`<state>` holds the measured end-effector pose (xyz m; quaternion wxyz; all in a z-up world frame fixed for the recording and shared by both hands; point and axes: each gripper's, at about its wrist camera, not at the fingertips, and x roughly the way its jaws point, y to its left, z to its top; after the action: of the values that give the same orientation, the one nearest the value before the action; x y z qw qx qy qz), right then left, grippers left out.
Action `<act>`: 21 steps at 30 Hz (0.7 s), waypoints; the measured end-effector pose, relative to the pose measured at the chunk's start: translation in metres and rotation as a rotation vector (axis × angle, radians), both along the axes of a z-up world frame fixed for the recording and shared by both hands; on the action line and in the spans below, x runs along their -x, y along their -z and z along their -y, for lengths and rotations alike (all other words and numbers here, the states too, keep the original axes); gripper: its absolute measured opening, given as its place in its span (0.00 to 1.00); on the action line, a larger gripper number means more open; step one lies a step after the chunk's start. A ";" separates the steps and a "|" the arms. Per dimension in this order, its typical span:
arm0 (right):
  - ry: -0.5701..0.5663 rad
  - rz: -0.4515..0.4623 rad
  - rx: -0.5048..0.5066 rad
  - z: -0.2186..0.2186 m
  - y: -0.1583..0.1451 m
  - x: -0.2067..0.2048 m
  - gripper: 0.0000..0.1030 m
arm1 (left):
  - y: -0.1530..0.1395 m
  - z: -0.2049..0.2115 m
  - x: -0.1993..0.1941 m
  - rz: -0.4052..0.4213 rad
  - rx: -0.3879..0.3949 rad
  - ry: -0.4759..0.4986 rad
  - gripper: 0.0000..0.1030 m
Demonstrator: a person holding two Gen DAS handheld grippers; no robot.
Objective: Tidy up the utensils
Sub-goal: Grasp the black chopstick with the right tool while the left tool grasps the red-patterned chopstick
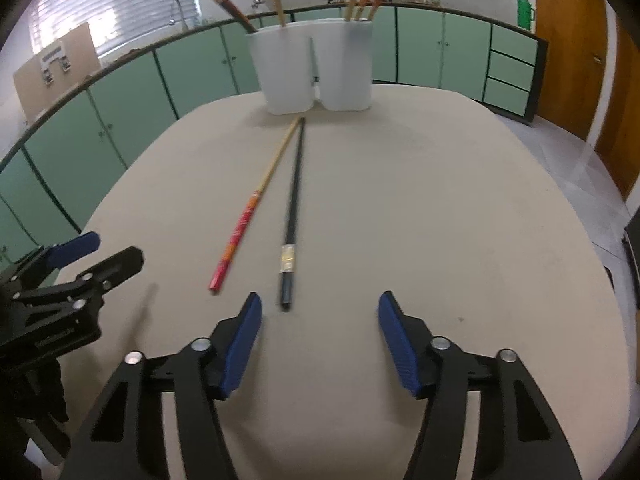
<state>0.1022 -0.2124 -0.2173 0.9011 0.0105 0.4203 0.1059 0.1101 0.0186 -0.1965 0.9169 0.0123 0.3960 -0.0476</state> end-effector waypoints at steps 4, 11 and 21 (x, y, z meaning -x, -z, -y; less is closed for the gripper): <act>-0.029 0.001 0.007 -0.010 -0.001 -0.004 0.39 | 0.000 0.000 0.000 -0.001 0.002 -0.004 0.79; -0.060 -0.001 0.025 -0.018 0.000 -0.006 0.07 | 0.001 0.002 -0.003 -0.008 0.006 -0.003 0.79; 0.025 0.003 -0.016 0.011 -0.003 0.000 0.07 | 0.000 0.029 -0.003 -0.011 0.032 0.049 0.78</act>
<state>0.1020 -0.2236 -0.2138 0.9028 0.0230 0.4181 0.0978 0.1135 -0.0102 -0.1962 0.9134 0.0072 0.3999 -0.0763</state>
